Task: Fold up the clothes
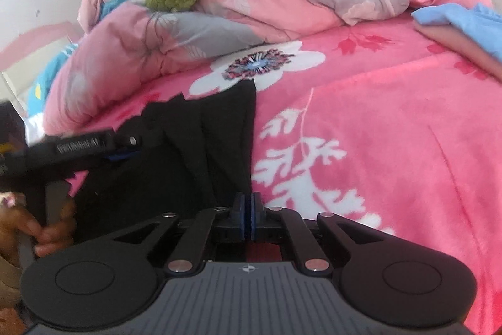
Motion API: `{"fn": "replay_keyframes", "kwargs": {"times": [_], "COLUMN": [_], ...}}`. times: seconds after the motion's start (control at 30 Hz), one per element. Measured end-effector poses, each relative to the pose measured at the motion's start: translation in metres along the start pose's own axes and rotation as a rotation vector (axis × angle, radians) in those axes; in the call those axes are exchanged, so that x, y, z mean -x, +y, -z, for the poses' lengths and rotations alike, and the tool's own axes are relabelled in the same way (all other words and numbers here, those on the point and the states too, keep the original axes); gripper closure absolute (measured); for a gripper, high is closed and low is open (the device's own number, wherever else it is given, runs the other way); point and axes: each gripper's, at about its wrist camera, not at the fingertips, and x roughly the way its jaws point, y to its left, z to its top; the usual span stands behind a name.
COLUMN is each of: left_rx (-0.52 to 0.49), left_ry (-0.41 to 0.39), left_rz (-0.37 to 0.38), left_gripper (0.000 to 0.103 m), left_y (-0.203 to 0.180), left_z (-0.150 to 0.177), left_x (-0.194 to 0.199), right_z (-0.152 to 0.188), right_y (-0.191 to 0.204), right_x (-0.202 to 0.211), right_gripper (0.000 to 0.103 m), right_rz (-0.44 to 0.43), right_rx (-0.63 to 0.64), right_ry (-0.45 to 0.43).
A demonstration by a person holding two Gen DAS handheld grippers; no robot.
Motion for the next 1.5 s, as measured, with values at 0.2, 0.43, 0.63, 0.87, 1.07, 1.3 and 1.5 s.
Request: {"fn": "replay_keyframes", "kwargs": {"times": [0.2, 0.43, 0.63, 0.87, 1.07, 1.3, 1.5], "left_rx": [0.019, 0.037, 0.049, 0.063, 0.067, 0.067, 0.067], "left_ry": [-0.009, -0.014, -0.019, -0.026, -0.028, -0.030, -0.030], "left_rz": [0.015, 0.035, 0.053, 0.074, 0.080, 0.080, 0.080], "left_gripper": [0.047, 0.044, 0.042, 0.041, 0.040, 0.040, 0.040], "left_y": [0.003, 0.006, 0.009, 0.012, 0.013, 0.013, 0.013], "left_z": [0.002, 0.004, 0.005, 0.006, 0.006, 0.008, 0.008], "left_x": [0.000, 0.000, 0.000, 0.000, 0.000, 0.001, 0.001], "right_z": [-0.041, -0.082, -0.101, -0.105, -0.106, -0.108, -0.104], "right_y": [0.005, 0.012, 0.018, 0.020, 0.024, 0.043, 0.049], "right_x": [0.000, -0.070, -0.113, -0.141, -0.143, -0.137, -0.152], "right_gripper": [0.072, 0.072, 0.072, 0.079, 0.097, 0.100, 0.101], "right_rz": [-0.020, -0.056, -0.017, 0.015, 0.019, 0.092, 0.173], "right_rx": [0.051, 0.118, 0.192, 0.253, 0.291, 0.404, 0.478], "right_ry": [-0.057, -0.008, -0.010, 0.010, -0.014, -0.084, -0.082]}}
